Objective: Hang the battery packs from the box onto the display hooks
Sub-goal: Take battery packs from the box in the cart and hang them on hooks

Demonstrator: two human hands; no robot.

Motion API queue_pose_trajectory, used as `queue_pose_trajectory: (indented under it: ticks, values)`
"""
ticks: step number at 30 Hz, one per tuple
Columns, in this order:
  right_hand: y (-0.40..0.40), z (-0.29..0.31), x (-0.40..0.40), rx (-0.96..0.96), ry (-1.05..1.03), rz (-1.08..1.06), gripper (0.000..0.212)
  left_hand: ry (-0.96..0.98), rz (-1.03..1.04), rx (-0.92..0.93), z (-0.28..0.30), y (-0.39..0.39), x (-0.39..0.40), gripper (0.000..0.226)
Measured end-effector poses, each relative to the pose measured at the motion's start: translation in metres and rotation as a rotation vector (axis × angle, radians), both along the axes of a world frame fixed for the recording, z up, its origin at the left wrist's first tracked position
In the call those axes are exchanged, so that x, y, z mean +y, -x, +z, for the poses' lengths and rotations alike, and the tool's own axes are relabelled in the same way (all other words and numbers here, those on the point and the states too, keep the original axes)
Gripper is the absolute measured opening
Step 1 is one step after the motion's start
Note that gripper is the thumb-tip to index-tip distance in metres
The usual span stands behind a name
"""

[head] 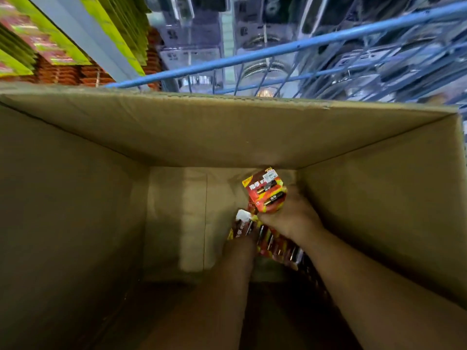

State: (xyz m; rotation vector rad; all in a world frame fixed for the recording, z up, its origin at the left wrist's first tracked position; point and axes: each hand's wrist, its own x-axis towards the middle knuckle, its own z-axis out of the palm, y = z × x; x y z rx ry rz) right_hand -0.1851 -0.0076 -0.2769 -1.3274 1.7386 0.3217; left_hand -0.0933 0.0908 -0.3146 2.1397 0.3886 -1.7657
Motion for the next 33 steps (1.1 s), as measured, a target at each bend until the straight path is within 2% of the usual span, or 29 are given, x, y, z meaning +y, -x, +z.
queue_pose_trajectory:
  ticks: [3,7,10,13,18,21,26,30,33]
  values:
    - [0.008,-0.004,0.007,-0.096,0.053,-0.115,0.090,0.061,0.021,-0.183,0.004,0.003,0.001,0.042]
    - [0.012,-0.001,0.010,-0.268,0.008,-0.233,0.064,0.239,-0.147,-0.446,0.022,-0.003,-0.007,0.033]
    - [0.008,0.016,0.007,-0.398,-0.026,-0.323,0.044,0.373,-0.042,-0.386,0.036,-0.024,-0.022,0.034]
    - [0.005,0.039,0.013,-0.468,-0.067,-0.455,0.042,0.410,0.033,-0.296,0.060,-0.053,-0.025,0.022]
    - [0.003,0.116,0.031,-0.595,-0.088,-0.538,0.031,0.488,0.141,-0.200,0.150,-0.093,-0.010,0.022]
    - [0.001,0.179,0.038,-0.700,-0.105,-0.559,0.031,0.571,0.092,-0.197,0.213,-0.110,-0.005,0.016]
    - [-0.002,0.273,0.047,-0.839,-0.129,-0.631,0.042,0.738,-0.010,-0.227,0.310,-0.130,0.014,0.022]
    - [-0.004,0.342,0.040,-0.924,-0.041,-0.488,0.046,0.894,-0.027,-0.213,0.391,-0.141,0.025,0.017]
    - [-0.008,0.393,0.037,-0.980,0.039,-0.363,0.031,0.965,-0.052,-0.353,0.446,-0.145,0.041,0.018]
